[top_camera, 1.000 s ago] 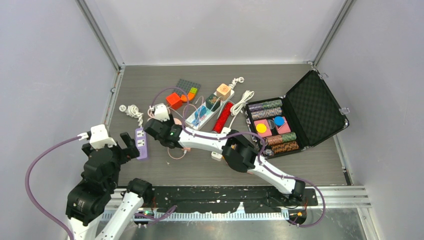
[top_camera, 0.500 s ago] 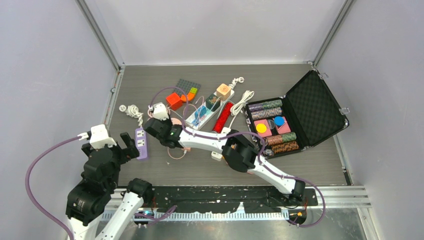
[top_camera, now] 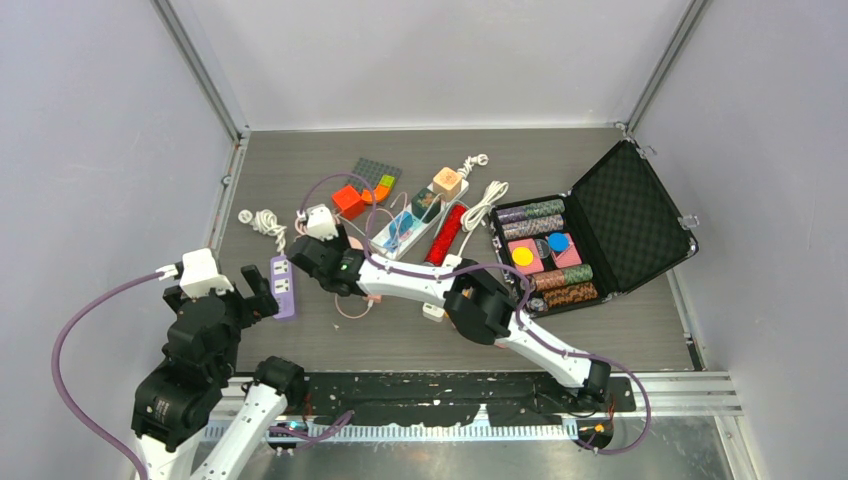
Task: Insert the plug
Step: Press the plug into the socket.
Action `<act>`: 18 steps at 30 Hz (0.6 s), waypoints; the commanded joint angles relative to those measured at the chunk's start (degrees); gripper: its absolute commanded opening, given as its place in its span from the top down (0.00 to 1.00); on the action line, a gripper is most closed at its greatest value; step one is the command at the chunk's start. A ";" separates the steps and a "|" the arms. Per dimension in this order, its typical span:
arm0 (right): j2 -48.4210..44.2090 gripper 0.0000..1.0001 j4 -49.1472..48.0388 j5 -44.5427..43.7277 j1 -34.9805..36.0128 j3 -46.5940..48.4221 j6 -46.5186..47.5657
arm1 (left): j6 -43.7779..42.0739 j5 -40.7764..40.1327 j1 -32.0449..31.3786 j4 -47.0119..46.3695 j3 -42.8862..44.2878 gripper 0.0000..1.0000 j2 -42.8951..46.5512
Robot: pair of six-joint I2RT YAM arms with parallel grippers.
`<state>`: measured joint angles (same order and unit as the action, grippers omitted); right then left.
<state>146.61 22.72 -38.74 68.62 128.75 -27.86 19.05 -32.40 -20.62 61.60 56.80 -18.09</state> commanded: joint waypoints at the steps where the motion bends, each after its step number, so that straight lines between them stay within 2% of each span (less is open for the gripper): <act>1: -5.89 0.37 -2.12 -2.39 0.24 1.55 0.34 | -0.59 -0.96 -0.21 -0.75 -0.37 0.03 -0.03; 8: -6.35 0.48 -2.41 -2.15 0.18 1.51 0.12 | -0.62 -1.26 -0.21 -0.76 -0.63 0.03 -0.02; 14: -6.79 0.40 -3.21 -2.03 0.12 1.38 0.36 | -0.72 -1.35 -0.21 -0.86 -0.74 0.03 -0.11; 18: -6.40 0.47 -3.05 -1.08 -0.13 1.51 -0.05 | -0.77 -1.37 -0.21 -0.92 -0.73 0.03 -0.20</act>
<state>144.92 21.67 -38.96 68.62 128.75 -27.46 19.03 -32.58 -20.62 61.58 56.31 -18.09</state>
